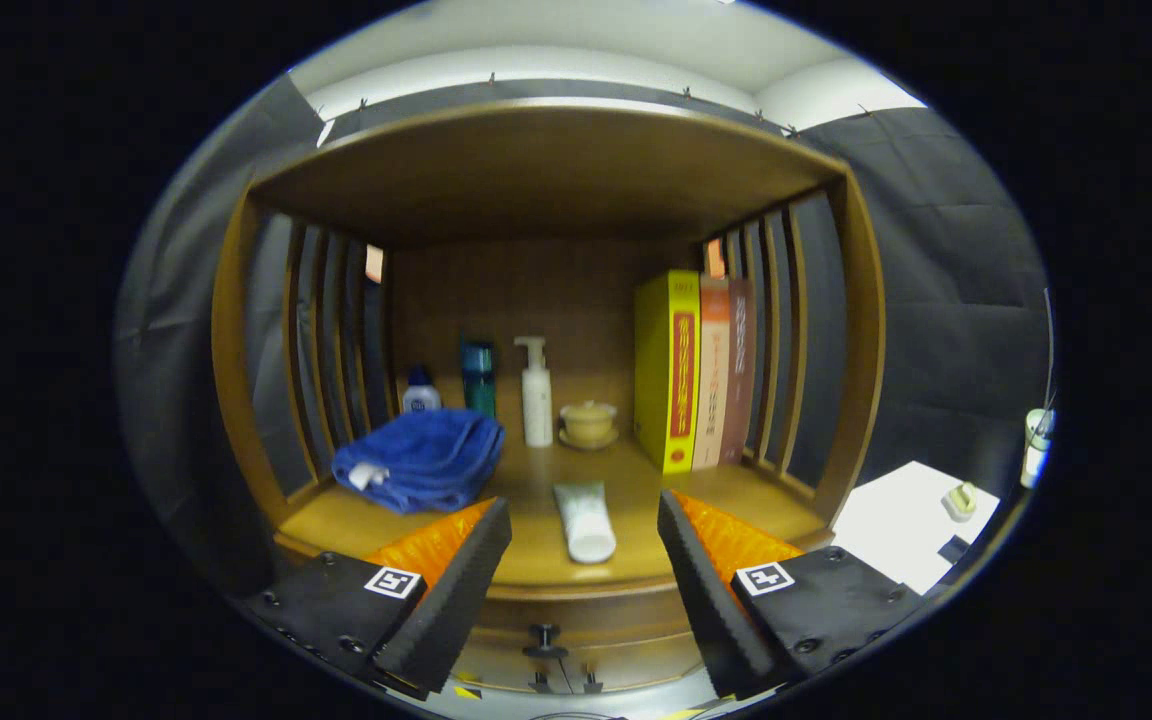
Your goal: Pull open the drawer, take out the items inside it, and place them on the countertop above the cabinet.
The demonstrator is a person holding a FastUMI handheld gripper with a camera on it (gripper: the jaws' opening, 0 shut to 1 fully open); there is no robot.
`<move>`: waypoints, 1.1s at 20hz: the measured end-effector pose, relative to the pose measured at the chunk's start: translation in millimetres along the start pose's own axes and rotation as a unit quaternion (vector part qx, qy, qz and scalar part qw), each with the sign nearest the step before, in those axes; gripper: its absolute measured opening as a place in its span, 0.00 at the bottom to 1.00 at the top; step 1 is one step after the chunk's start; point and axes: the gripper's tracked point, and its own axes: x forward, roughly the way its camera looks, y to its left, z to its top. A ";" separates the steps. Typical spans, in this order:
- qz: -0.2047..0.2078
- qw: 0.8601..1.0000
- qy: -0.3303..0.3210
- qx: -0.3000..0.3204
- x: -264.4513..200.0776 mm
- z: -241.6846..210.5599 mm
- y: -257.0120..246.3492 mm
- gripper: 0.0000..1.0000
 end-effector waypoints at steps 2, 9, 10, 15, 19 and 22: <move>0.000 1.000 -0.019 -0.011 -1.7 49.0 -20.0 0.99; -0.005 0.997 -0.049 -0.052 -53.9 207.2 -33.4 0.99; -0.002 0.998 -0.047 -0.045 -58.5 216.6 -33.7 0.99; -0.001 0.998 -0.051 -0.047 -71.9 243.2 -33.4 0.99; 0.006 0.998 -0.049 -0.049 -75.8 250.6 -24.5 0.99; 0.010 0.998 -0.052 -0.039 -76.4 255.1 -21.9 0.99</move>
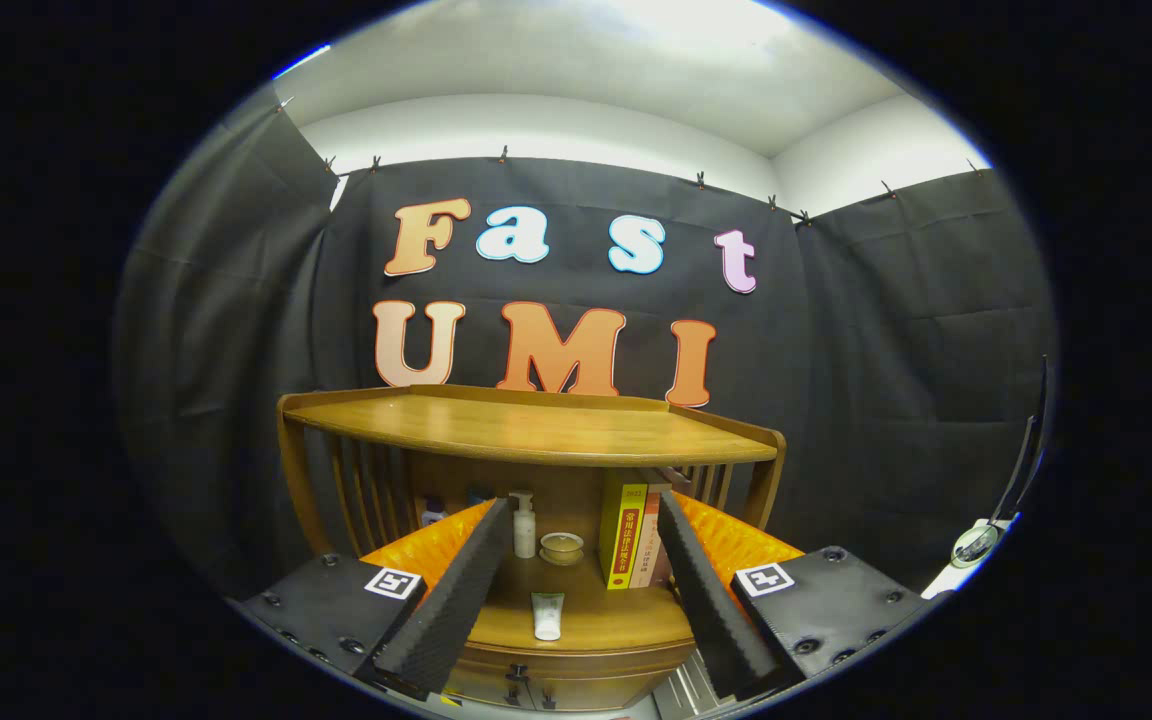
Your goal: Pull open the drawer, take out the items inside it, and place them on the countertop above the cabinet.
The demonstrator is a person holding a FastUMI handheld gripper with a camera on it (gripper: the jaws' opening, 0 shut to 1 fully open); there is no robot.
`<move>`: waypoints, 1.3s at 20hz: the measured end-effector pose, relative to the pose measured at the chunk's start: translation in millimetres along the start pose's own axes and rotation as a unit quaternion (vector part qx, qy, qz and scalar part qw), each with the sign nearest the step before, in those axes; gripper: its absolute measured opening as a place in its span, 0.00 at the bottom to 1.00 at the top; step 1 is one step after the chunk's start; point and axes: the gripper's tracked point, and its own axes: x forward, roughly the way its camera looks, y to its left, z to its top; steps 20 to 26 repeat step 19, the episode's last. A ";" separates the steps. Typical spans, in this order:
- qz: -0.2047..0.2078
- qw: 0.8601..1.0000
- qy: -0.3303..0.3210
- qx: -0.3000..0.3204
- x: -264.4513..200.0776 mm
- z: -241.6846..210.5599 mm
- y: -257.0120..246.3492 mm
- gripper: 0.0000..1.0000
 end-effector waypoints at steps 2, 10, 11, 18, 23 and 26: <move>-0.002 1.000 -0.002 0.000 0.4 2.0 -2.5 0.99; -0.003 1.000 0.006 0.004 1.2 -4.7 -4.2 0.99; -0.003 1.000 0.006 0.004 2.1 -5.3 -5.0 0.99; -0.003 1.000 0.004 0.006 1.9 -4.8 -9.8 0.99; -0.002 1.000 0.005 0.006 2.1 -5.5 -9.4 0.99; -0.002 1.000 0.005 0.006 2.1 -5.5 -9.4 0.99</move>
